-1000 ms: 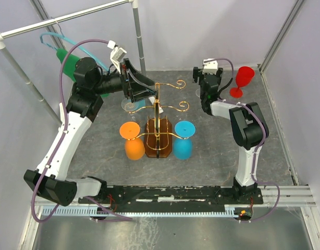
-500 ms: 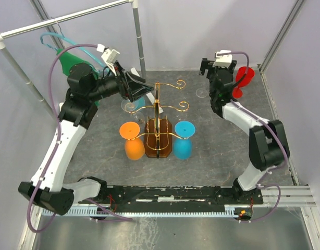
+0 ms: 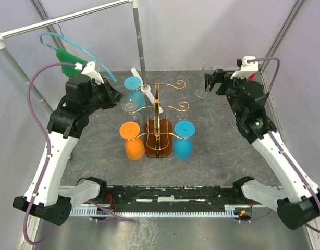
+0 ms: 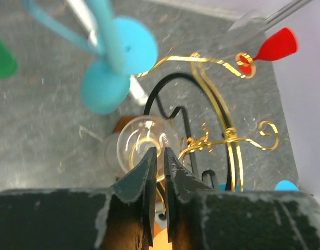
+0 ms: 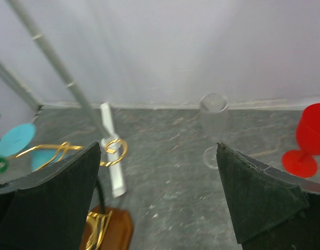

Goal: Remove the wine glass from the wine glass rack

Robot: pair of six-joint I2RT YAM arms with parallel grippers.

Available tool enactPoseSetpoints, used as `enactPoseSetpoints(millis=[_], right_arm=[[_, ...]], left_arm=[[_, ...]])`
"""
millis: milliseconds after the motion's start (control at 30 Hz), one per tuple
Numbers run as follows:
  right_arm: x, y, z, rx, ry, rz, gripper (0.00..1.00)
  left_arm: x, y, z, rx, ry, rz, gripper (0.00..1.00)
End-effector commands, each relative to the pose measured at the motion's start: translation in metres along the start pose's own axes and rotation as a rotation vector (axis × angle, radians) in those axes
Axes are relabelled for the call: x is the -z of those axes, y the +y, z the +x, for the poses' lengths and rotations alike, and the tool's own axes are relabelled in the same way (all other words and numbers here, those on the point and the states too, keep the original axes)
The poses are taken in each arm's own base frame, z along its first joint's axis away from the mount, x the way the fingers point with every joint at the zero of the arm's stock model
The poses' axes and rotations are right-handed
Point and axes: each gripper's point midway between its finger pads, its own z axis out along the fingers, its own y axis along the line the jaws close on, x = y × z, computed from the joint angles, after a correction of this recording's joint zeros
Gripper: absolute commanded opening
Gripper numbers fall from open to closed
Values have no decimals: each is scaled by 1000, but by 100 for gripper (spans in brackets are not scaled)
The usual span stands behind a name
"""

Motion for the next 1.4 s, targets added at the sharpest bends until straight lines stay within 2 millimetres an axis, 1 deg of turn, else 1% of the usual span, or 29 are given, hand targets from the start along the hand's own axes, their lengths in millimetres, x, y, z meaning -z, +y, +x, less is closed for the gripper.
enactPoseSetpoints(millis=[0, 67, 133, 200, 267, 400, 500, 600, 700, 767, 833, 867, 1000, 1133, 1200, 1267, 1367], right_arm=[[34, 20, 32, -64, 149, -83, 100], [43, 19, 31, -58, 150, -83, 100], [50, 17, 28, -55, 146, -76, 100], [57, 16, 24, -55, 136, -79, 100], [62, 15, 19, -58, 125, -82, 100], [68, 14, 16, -60, 117, -84, 100], [70, 14, 16, -62, 116, -88, 100], [70, 14, 15, -66, 114, -85, 100], [70, 15, 14, -71, 112, -88, 100], [70, 16, 16, -78, 118, -89, 100], [69, 17, 20, -86, 129, -96, 100], [69, 16, 22, -88, 132, -94, 100], [69, 15, 27, -96, 138, -85, 100], [68, 15, 35, -109, 156, -85, 100], [67, 15, 38, -112, 162, -83, 100], [67, 15, 40, -114, 166, -81, 100], [68, 14, 40, -114, 165, -76, 100]], left_arm=[[-7, 28, 33, 152, 79, -138, 23], [-11, 25, 40, 182, 89, -104, 27], [-13, 23, 42, 201, 84, -85, 29], [-13, 28, 44, 206, 81, -104, 34], [-13, 32, 46, 210, 84, -116, 41], [-11, 37, 47, 218, 75, -134, 52], [-9, 40, 47, 213, 64, -146, 56], [-12, 44, 51, 209, 77, -153, 59], [-18, 41, 55, 229, 75, -115, 59], [-19, 35, 50, 232, 45, -76, 58], [-20, 32, 48, 235, 36, -52, 55], [-20, 30, 48, 235, 36, -41, 51], [-21, 24, 44, 236, 16, -1, 31], [-21, 20, 43, 239, 9, 26, 19], [-23, 19, 45, 241, 16, 37, 19], [-25, 18, 48, 247, 28, 43, 23], [-25, 16, 48, 256, 27, 67, 25]])
